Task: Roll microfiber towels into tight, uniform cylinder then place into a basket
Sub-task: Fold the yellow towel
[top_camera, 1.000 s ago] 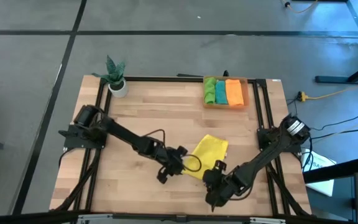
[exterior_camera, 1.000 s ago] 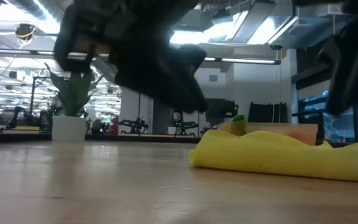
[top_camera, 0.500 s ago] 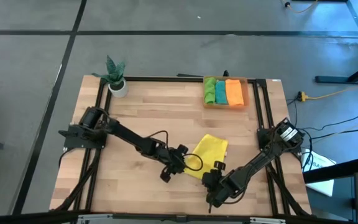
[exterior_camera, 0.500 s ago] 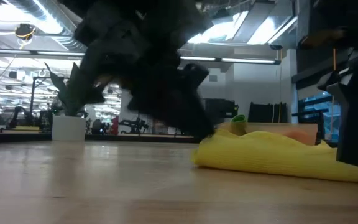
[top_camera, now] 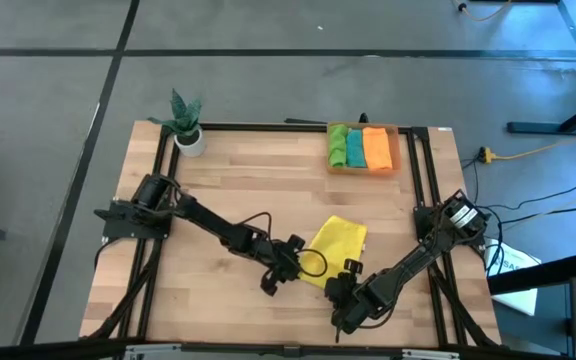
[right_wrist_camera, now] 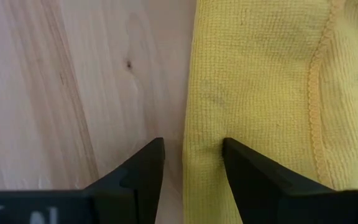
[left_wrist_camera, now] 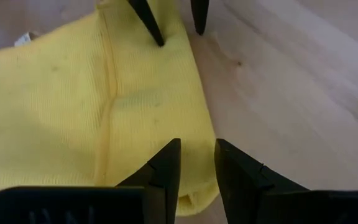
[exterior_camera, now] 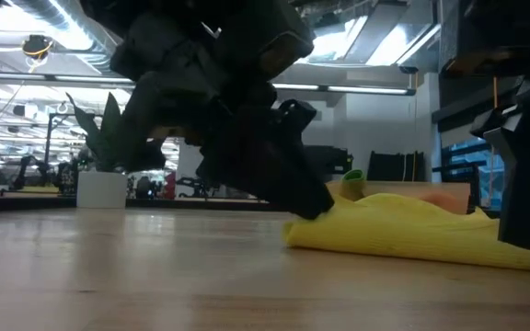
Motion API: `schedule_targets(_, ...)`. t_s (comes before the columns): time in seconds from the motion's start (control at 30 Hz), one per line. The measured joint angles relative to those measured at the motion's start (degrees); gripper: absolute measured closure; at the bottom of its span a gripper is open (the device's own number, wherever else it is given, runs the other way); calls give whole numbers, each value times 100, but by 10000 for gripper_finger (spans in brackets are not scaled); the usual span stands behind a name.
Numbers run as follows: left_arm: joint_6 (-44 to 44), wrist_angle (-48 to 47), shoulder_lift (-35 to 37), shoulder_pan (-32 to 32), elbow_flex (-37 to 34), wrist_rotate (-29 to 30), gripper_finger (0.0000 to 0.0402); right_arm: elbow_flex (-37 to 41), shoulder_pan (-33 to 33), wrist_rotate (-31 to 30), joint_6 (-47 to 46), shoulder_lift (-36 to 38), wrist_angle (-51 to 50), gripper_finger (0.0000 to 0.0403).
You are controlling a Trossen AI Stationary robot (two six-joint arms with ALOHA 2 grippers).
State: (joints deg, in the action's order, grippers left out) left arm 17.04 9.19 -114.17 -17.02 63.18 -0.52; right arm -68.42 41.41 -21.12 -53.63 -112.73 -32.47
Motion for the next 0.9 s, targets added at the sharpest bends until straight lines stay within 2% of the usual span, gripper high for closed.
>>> schedule_targets(0.27,3,136,-305,-62,6,2,314,0,-11,-13,-7,-7,2,233)
schedule_targets(0.5,-257,291,-506,-87,32,260,314,2,-11,-23,-7,-9,19,233)
schedule_targets(0.63,-300,261,-510,-90,28,359,332,2,-13,-24,-34,-11,20,240)
schedule_targets(0.77,-300,227,-498,-85,26,437,384,2,-20,-64,-389,-13,-9,281)
schedule_targets(0.9,-298,140,-445,-69,17,418,396,5,-28,13,-463,-12,-31,353)
